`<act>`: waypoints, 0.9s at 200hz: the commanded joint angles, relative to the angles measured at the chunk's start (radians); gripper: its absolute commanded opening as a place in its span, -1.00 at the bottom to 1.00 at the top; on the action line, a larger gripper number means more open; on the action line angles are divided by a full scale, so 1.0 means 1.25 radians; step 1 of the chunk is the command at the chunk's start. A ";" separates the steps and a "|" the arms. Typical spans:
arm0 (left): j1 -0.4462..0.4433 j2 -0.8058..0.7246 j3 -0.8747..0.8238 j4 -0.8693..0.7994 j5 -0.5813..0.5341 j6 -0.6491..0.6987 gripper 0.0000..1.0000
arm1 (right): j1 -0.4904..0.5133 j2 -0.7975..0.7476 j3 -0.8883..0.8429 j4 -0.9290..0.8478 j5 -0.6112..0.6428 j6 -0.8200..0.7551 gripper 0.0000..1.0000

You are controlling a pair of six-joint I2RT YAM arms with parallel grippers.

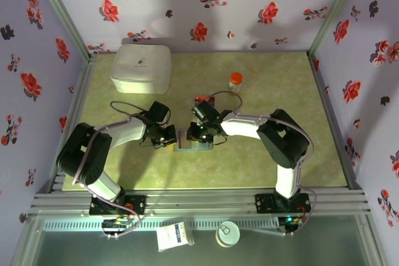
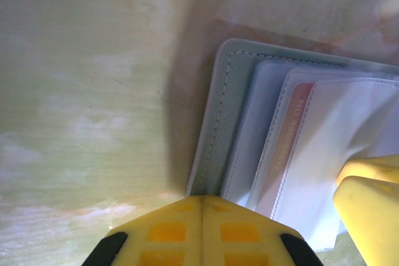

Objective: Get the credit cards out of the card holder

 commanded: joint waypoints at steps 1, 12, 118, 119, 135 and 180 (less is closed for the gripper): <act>-0.002 0.022 0.001 -0.020 -0.036 0.019 -0.98 | -0.011 -0.027 -0.028 0.025 -0.008 -0.011 -0.56; -0.001 0.020 0.001 -0.021 -0.035 0.019 -0.98 | -0.015 -0.029 -0.039 0.038 -0.015 -0.009 -0.55; 0.002 -0.055 0.033 -0.032 -0.023 -0.024 -0.86 | -0.056 -0.043 -0.157 0.245 -0.117 0.045 -0.56; 0.002 -0.055 0.032 -0.031 -0.023 -0.025 -0.86 | -0.056 -0.043 -0.158 0.245 -0.118 0.045 -0.56; 0.002 -0.067 0.035 -0.020 -0.012 -0.038 -0.81 | -0.059 -0.044 -0.167 0.259 -0.121 0.049 -0.57; 0.002 -0.044 0.019 0.081 0.071 -0.082 -0.52 | -0.065 -0.047 -0.183 0.285 -0.127 0.057 -0.58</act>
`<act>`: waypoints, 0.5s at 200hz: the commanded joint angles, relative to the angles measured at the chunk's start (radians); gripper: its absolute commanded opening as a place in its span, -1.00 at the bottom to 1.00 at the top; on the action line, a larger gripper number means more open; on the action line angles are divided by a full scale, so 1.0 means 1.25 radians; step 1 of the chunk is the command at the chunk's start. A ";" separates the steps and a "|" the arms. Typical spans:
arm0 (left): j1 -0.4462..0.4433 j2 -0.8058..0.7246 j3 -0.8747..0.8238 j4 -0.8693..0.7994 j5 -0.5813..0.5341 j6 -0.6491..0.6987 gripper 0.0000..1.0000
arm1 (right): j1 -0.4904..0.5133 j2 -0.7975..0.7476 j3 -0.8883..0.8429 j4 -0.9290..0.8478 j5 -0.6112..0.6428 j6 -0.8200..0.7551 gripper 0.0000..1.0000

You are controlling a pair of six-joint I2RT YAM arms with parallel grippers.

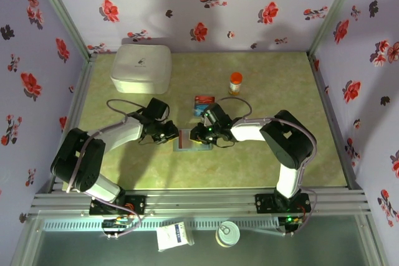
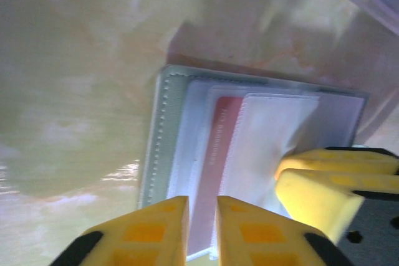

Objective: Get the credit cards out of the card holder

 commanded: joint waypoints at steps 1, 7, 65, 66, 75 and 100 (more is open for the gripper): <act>0.002 0.013 0.003 0.070 0.059 -0.039 -0.51 | -0.007 -0.018 -0.019 0.017 -0.001 0.017 -0.58; 0.001 0.019 -0.003 0.086 0.070 -0.046 -0.46 | -0.008 -0.016 -0.021 0.018 -0.001 0.018 -0.58; 0.001 0.071 -0.020 0.136 0.093 -0.062 -0.26 | -0.010 -0.009 -0.035 0.051 -0.012 0.029 -0.67; 0.001 0.071 -0.020 0.136 0.094 -0.062 -0.26 | -0.010 -0.008 -0.035 0.050 -0.013 0.029 -0.67; 0.001 0.076 -0.021 0.140 0.098 -0.064 -0.26 | -0.010 -0.008 -0.037 0.055 -0.015 0.032 -0.67; 0.001 0.085 -0.022 0.143 0.098 -0.066 -0.26 | -0.011 -0.006 -0.038 0.060 -0.017 0.034 -0.68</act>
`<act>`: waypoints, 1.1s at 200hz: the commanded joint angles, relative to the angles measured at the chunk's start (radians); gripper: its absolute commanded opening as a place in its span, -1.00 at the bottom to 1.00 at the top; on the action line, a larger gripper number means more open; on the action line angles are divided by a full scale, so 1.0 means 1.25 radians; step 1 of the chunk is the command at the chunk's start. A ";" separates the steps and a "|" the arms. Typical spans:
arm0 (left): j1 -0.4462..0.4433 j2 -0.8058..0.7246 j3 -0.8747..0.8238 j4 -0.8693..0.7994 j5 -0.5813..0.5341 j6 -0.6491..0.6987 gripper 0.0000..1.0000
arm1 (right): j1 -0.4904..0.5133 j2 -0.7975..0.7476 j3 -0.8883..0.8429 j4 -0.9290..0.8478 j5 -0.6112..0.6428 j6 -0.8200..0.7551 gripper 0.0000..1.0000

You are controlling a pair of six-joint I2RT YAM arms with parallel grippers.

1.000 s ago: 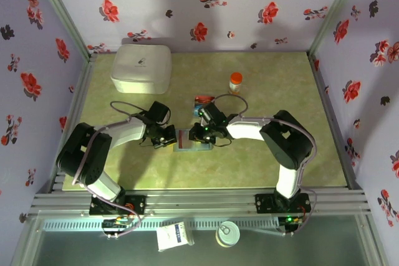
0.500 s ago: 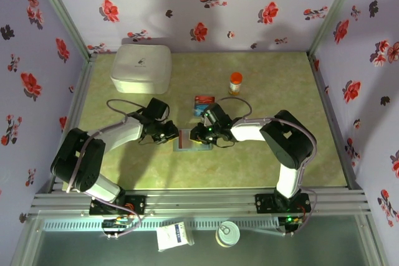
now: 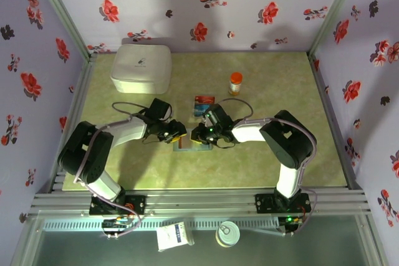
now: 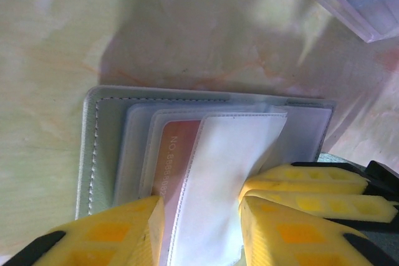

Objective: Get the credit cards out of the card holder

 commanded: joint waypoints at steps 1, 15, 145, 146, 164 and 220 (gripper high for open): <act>0.001 0.015 -0.012 0.021 0.020 -0.014 -0.26 | -0.006 -0.006 -0.013 0.012 -0.005 0.017 -0.68; 0.001 0.017 -0.013 0.026 0.022 -0.014 -0.27 | -0.006 -0.007 -0.013 0.013 -0.006 0.018 -0.68; -0.001 0.012 -0.002 -0.013 -0.007 -0.001 -0.38 | -0.011 -0.007 -0.023 0.024 -0.008 0.023 -0.69; -0.001 0.012 -0.002 -0.015 -0.009 -0.001 -0.37 | -0.011 -0.008 -0.023 0.024 -0.008 0.023 -0.69; -0.001 0.007 0.001 -0.038 -0.021 0.008 -0.31 | -0.017 -0.010 -0.030 0.028 -0.011 0.024 -0.70; -0.013 0.021 0.016 -0.035 -0.019 -0.004 -0.31 | -0.023 0.010 -0.048 0.088 -0.042 0.049 -0.75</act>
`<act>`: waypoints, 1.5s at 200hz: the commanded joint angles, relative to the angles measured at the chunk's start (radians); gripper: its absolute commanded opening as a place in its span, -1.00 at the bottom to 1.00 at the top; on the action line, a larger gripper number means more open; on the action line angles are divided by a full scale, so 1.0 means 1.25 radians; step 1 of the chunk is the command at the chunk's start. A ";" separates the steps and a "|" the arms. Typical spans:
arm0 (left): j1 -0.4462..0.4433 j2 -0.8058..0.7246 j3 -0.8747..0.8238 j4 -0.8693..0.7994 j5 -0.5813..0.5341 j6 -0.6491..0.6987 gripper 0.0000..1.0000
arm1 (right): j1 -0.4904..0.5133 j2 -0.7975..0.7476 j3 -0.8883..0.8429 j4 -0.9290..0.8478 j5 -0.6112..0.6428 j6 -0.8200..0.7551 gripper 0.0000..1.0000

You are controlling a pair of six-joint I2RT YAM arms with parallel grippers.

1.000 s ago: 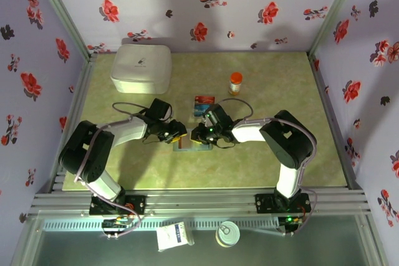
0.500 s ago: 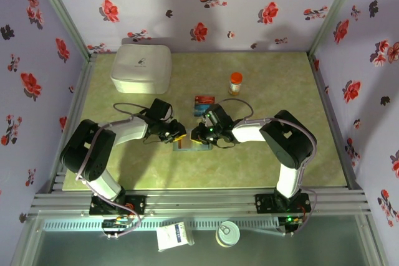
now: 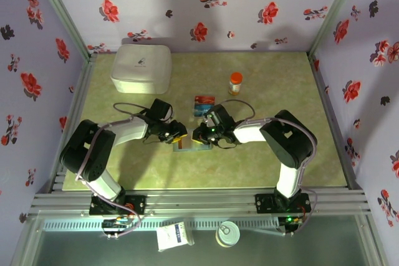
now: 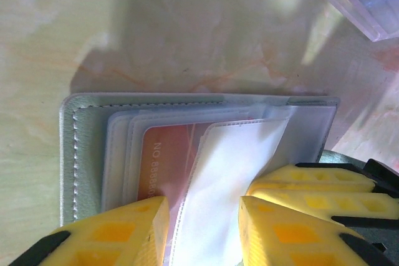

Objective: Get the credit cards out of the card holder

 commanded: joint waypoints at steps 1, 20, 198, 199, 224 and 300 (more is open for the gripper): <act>-0.009 0.006 0.015 -0.045 -0.027 0.005 -0.31 | -0.008 0.010 -0.019 0.037 -0.019 0.024 -0.75; -0.013 0.013 0.021 -0.049 -0.026 0.003 -0.33 | -0.010 0.017 -0.027 0.058 -0.026 0.035 -0.75; -0.038 -0.036 0.067 -0.068 -0.023 -0.009 -0.66 | -0.034 -0.210 0.013 -0.161 0.049 -0.052 -0.63; -0.039 -0.036 0.069 -0.068 -0.023 -0.009 -0.66 | -0.035 -0.212 0.013 -0.163 0.050 -0.053 -0.63; -0.057 -0.016 0.086 -0.065 -0.022 -0.010 -0.71 | -0.046 -0.253 0.013 -0.221 0.083 -0.077 -0.63; -0.109 0.077 0.166 -0.067 -0.020 -0.002 -0.70 | -0.064 -0.320 -0.004 -0.291 0.113 -0.102 -0.63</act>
